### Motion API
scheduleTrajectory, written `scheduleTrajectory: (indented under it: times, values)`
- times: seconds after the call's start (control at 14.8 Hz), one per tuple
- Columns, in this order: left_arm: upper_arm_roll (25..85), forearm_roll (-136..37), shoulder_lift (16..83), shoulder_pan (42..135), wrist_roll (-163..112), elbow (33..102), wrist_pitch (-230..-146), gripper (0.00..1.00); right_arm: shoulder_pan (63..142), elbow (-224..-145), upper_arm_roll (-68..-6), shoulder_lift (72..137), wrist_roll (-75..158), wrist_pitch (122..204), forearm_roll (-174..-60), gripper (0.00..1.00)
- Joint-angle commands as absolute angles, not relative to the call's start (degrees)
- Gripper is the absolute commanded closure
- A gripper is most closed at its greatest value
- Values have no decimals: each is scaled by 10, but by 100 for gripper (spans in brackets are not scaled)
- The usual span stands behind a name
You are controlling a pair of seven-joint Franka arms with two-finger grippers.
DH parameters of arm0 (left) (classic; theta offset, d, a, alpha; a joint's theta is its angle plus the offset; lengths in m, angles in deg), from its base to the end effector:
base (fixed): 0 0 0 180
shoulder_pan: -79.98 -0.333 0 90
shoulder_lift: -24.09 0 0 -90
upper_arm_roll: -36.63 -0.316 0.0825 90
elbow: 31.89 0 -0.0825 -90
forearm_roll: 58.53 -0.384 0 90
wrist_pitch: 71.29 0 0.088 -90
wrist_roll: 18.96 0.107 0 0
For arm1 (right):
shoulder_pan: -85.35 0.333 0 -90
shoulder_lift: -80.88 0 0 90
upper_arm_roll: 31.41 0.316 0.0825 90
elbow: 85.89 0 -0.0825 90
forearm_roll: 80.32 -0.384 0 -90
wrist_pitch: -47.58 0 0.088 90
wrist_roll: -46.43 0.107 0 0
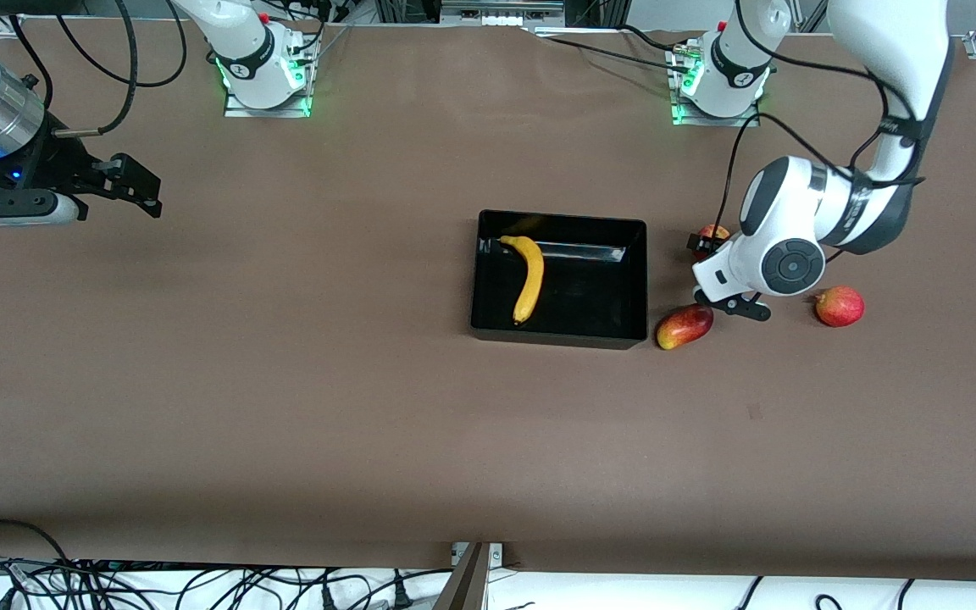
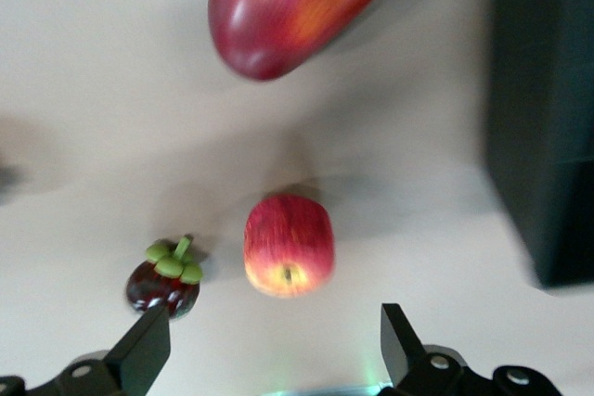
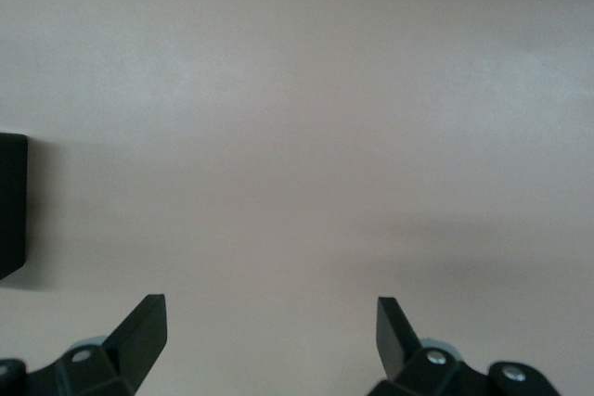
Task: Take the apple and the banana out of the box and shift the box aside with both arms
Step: 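Carry the apple out and set it beside the mangosteen, opening the left gripper, then move the left gripper back into the box and grasp the yellow banana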
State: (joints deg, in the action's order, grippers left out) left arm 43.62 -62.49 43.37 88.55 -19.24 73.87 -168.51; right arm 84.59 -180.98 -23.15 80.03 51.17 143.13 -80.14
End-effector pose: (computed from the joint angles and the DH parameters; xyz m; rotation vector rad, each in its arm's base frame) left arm 0.5537 -0.1440 0.3167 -2.9342 0.4365 0.7178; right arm 0.5525 0.0730 0.5990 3.1377 0.0760 0.0363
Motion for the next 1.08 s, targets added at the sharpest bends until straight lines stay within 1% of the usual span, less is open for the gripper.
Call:
scheduleTrajectory:
  times: [0.0, 0.13, 0.2, 0.4, 0.47, 0.67, 0.88, 1.01]
  values:
    - [437, -580, 477, 948, -257, 621, -1637, 0, 838, -1800, -225, 803, 513, 1423, -800, 0]
    - [437, -548, 512, 982, -330, 581, -1672, 0, 838, -1800, -225, 803, 513, 1423, -800, 0]
    - [437, -541, 529, 1003, -365, 577, -1701, 0, 838, -1800, -225, 803, 513, 1423, -800, 0]
    - [437, -538, 589, 1068, -443, 580, -1838, 0, 838, -1800, -225, 803, 512, 1423, -800, 0]
    - [437, -539, 605, 1086, -482, 580, -1863, 0, 838, -1800, -225, 803, 512, 1423, -800, 0]
    - [437, -543, 639, 1115, -524, 587, -1905, 0, 838, -1800, -225, 803, 512, 1423, -800, 0]
    - [437, -538, 660, 1125, -530, 592, -1944, 0, 838, -1800, -225, 803, 512, 1423, -800, 0]
    - [437, -539, 673, 1125, -528, 592, -1949, 0, 838, -1800, -225, 803, 513, 1423, -800, 0]
